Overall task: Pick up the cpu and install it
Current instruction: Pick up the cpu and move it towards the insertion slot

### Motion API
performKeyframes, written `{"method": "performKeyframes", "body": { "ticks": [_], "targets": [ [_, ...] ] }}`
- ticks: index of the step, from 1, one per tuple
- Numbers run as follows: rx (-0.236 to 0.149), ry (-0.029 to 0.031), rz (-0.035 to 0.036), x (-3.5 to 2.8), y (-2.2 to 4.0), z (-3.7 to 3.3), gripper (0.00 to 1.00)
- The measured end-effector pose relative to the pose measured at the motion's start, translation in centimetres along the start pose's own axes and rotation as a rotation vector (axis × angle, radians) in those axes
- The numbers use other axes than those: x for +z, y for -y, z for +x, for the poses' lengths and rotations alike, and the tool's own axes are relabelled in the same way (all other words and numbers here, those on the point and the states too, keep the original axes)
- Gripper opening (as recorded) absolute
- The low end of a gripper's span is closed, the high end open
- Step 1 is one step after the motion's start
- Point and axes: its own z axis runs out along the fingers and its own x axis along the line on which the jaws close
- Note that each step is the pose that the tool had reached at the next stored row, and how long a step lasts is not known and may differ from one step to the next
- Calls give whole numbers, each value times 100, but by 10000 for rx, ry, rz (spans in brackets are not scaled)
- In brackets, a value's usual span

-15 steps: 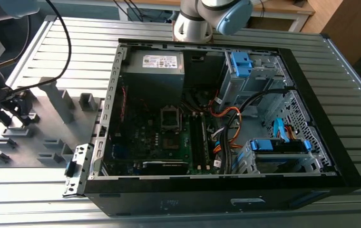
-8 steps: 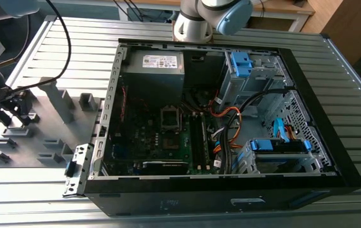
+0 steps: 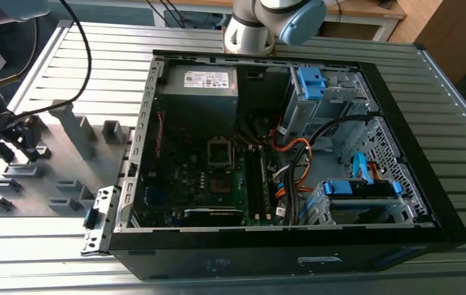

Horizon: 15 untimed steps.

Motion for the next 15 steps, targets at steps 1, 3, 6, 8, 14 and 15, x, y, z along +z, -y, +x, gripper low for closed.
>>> {"method": "performKeyframes", "body": {
  "ticks": [1,3,6,8,14,15],
  "targets": [
    [-1,1,-3,-14,1,-1,47],
    [0,0,-4,-47,3,-2,47],
    [1,1,-20,-106,6,-5,47],
    [1,1,-25,-155,9,-8,47],
    [3,2,-74,-315,17,-16,47],
    [4,3,-84,-346,19,-18,47]
  ]
}}
